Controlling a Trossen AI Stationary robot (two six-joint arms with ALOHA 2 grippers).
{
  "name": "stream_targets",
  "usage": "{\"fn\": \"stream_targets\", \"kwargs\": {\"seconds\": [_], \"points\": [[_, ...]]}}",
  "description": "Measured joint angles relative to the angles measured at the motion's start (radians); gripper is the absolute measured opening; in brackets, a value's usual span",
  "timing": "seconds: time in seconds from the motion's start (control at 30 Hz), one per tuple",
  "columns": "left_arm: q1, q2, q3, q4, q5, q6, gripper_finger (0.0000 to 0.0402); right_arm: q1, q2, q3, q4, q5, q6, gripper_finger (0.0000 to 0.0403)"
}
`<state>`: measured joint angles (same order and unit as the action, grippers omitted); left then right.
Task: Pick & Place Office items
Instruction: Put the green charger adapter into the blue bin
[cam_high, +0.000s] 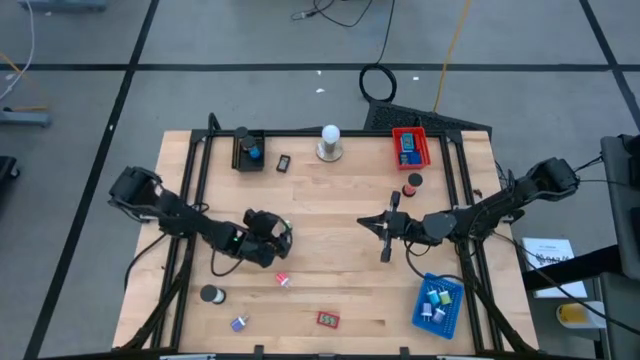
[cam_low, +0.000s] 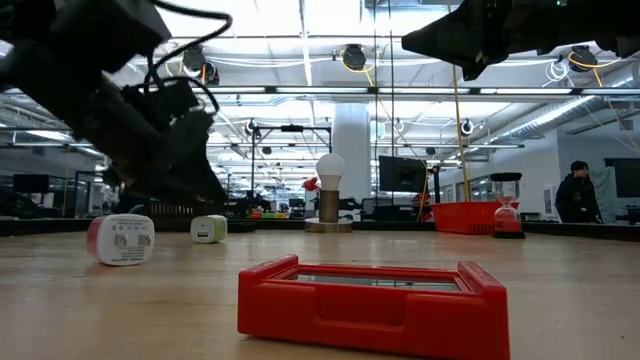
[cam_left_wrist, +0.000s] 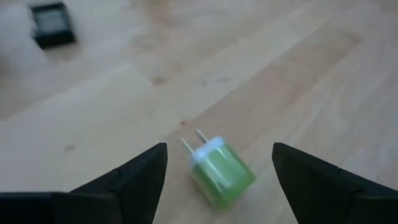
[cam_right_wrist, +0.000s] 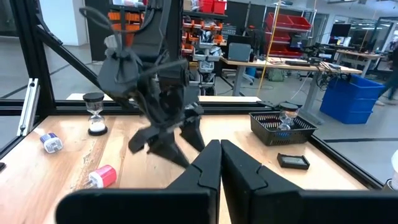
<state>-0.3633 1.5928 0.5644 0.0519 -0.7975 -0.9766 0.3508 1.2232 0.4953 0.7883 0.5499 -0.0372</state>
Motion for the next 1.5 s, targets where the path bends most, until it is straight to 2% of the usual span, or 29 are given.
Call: {"fn": "stream_targets", "kwargs": {"seconds": [0.2,0.3,0.6,0.87,1.07,1.2,1.3,1.5], "points": [[0.016,0.145,0.000,0.134,0.016,0.001,0.0309,0.000,0.000,0.000,0.000,0.000,0.000,0.0004],[0.021,0.176,0.000,0.159,0.004,0.006,0.0298,0.000,0.000,0.000,0.000,0.000,0.000,0.0004],[0.013,0.164,0.000,0.156,0.044,0.081,0.0201,0.000,0.000,0.000,-0.006,0.000,0.000,0.0004],[0.000,0.146,0.000,0.181,0.093,0.163,0.0201,0.000,0.000,0.000,-0.008,0.000,0.000,0.0004],[-0.019,0.091,0.000,0.323,0.138,0.348,0.0207,0.000,0.000,0.000,-0.011,0.000,0.000,0.0004],[-0.007,0.091,0.004,0.457,0.240,0.486,0.0200,0.000,0.000,0.000,-0.010,0.000,0.000,0.0004],[0.035,0.112,0.059,0.429,0.337,0.526,0.0200,0.000,0.000,0.000,-0.008,0.000,0.000,0.0004],[0.111,0.246,0.276,0.394,0.477,0.700,0.0200,0.000,0.000,0.000,-0.009,0.000,0.004,0.0004]]}}
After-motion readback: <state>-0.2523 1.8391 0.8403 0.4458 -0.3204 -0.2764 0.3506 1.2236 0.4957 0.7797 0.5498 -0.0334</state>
